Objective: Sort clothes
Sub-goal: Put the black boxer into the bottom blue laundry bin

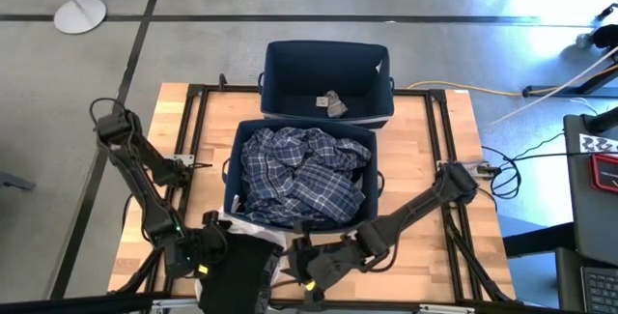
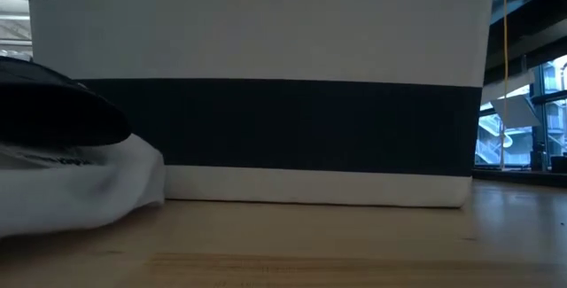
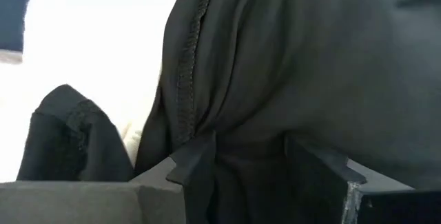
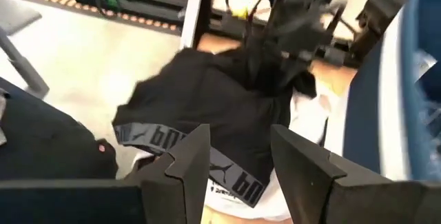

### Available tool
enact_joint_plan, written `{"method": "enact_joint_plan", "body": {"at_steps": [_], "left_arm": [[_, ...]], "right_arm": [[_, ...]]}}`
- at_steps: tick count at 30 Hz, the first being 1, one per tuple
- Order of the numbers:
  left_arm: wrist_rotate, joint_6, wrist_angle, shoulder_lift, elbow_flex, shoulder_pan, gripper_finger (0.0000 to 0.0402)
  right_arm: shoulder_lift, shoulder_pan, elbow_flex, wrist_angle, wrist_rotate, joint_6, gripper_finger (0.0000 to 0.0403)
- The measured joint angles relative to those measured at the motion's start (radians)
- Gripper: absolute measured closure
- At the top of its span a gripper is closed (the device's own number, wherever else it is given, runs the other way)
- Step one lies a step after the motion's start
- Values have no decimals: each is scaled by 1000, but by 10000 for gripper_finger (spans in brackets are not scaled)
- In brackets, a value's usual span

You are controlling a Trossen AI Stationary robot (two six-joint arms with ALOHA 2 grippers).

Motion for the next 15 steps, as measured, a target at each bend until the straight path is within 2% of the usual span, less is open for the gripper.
{"method": "enact_joint_plan", "body": {"at_steps": [4, 8, 15], "left_arm": [[-5, 28, -2, -48, 0, 0, 236], [-12, 50, 0, -71, 1, 0, 236], [-17, 34, -16, -71, 2, 0, 236]], "right_arm": [[61, -7, 0, 1, -18, -1, 246], [126, -6, 7, 100, 1, -24, 246], [209, 29, 4, 296, 0, -248, 246]]}}
